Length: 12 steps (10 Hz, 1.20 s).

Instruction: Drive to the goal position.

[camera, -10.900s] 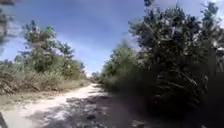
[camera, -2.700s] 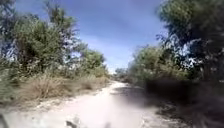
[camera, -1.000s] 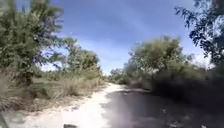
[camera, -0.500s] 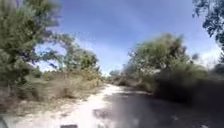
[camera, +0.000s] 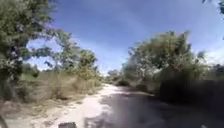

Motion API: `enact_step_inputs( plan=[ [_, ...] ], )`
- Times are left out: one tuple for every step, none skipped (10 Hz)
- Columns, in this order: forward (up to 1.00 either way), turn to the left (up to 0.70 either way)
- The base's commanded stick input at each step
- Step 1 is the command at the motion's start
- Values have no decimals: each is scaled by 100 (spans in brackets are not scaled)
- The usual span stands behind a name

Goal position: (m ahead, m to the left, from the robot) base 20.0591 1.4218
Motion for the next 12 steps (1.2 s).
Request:
enact_step_inputs(
  plan=[
    [70,0],
    [70,0],
    [70,0],
    [70,0],
    [70,0],
    [70,0],
    [70,0],
    [70,0],
    [70,0],
    [70,0],
    [70,0],
    [70,0]
  ],
)
